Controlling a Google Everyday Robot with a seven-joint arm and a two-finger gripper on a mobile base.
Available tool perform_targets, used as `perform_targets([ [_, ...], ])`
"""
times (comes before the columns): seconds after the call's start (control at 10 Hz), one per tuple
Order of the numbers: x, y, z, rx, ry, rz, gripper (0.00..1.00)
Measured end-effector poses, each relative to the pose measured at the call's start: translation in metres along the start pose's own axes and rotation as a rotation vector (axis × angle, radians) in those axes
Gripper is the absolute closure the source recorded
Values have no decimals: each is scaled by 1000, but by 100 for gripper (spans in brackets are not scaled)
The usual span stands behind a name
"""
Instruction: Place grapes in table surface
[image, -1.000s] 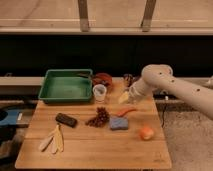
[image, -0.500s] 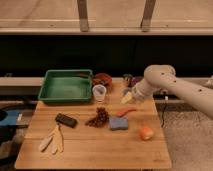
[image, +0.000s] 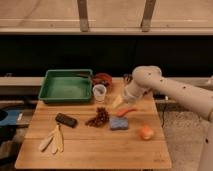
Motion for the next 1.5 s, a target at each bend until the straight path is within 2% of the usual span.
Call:
perform_targets([
  [0.3,-12,45,37,-56,59,-98,34],
  [0.5,-12,61,59,-91,91,-157,34],
  [0.7,-10,66,69,-108,111,-182,34],
  [1.3,-2,65,95,-114,174,-194,34],
  [1.4,0,65,99,-114,184,-192,37],
  [1.5,1,66,102,-117,191,-191,46],
])
